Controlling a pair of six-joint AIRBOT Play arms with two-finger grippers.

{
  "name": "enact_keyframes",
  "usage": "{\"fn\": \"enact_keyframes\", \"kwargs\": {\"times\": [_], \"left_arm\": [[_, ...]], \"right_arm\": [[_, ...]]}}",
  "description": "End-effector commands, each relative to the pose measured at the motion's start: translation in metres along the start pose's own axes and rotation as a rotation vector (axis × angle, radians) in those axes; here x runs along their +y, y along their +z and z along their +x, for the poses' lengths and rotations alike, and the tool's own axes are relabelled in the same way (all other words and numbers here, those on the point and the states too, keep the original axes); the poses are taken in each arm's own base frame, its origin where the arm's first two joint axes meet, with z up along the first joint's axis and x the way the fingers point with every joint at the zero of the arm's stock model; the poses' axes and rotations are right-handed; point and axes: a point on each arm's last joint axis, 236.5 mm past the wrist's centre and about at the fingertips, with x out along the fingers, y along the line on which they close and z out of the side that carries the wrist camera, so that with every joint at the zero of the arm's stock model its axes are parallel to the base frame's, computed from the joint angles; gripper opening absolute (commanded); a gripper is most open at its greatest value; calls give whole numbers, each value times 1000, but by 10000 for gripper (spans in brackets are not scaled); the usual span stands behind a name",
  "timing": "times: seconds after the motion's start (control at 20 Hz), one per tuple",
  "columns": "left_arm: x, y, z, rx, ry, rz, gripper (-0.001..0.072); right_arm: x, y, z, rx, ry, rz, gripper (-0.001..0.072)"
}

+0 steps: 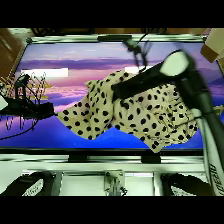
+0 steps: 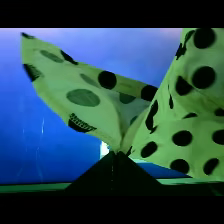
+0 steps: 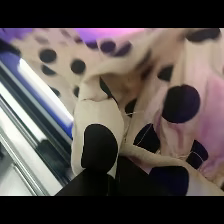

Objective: Fold the shirts.

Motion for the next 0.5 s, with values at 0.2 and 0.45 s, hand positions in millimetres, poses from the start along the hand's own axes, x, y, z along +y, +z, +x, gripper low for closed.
{"fn": "enact_keyframes", "kwargs": {"times": [0.2, 0.45], "left_arm": [[-24, -4, -1, 16, -99, -30, 614], [-69, -7, -21, 32, -248, 54, 614]], "right_arm": [[-25, -39, 57, 176, -54, 50, 599], [-80, -44, -55, 101, -271, 68, 599]]}}
